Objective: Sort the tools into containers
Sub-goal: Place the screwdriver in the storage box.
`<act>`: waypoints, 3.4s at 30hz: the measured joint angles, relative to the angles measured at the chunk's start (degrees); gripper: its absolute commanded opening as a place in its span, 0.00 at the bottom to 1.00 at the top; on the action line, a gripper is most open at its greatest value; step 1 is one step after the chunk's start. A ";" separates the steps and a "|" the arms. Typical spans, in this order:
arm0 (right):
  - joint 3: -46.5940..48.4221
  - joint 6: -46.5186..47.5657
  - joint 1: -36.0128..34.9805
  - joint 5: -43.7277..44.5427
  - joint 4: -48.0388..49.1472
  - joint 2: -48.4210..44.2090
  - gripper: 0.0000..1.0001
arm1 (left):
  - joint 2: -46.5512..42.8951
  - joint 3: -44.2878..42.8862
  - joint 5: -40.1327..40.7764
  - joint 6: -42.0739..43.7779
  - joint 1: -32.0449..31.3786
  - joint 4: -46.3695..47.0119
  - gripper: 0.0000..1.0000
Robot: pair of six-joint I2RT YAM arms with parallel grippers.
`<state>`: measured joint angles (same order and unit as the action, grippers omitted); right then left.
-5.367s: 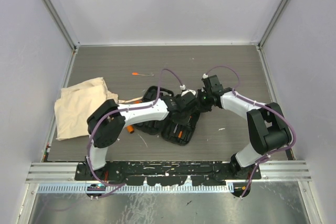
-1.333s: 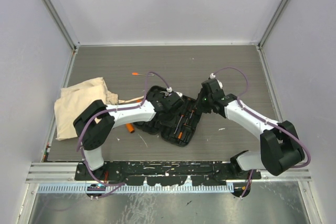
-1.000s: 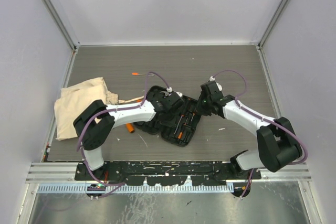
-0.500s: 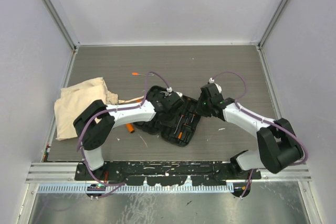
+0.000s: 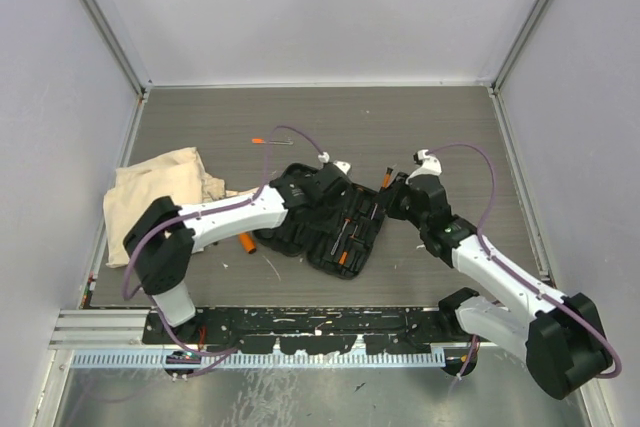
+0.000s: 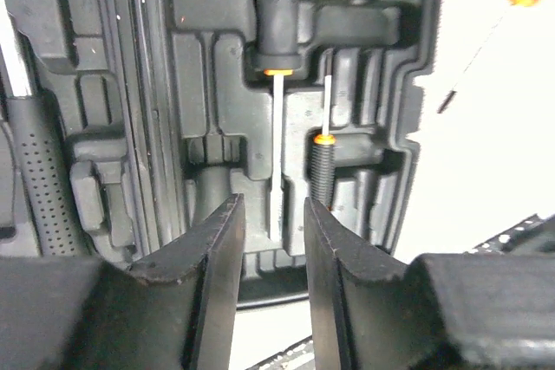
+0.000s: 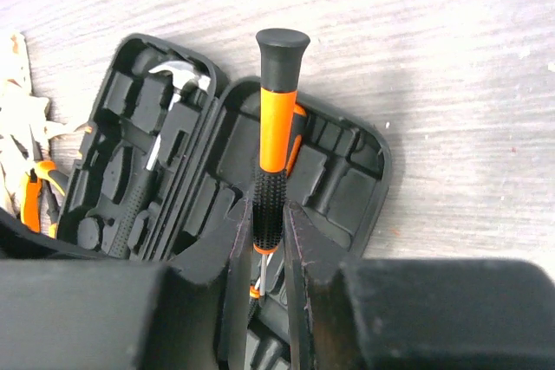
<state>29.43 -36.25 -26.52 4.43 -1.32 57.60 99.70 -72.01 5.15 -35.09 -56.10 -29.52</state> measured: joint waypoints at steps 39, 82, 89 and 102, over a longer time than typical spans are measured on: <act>1.66 -3.80 -0.07 0.87 -0.74 8.98 0.00 | -13.38 5.25 -3.10 -0.17 9.51 0.00 0.39; 19.74 -9.94 -0.37 -3.06 -24.15 28.79 0.38 | -11.80 5.31 -4.17 -0.17 9.51 0.07 0.38; 22.58 -7.76 -0.37 -0.42 -25.40 28.02 0.32 | -11.80 5.31 -4.20 -0.17 9.51 0.07 0.38; 26.73 -4.92 -0.37 1.70 -26.93 32.35 0.22 | -11.04 5.29 -4.52 0.02 9.51 -0.09 0.38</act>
<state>56.16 -41.17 -26.89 6.13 -28.25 89.95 88.66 -66.72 0.62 -35.07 -46.59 -29.61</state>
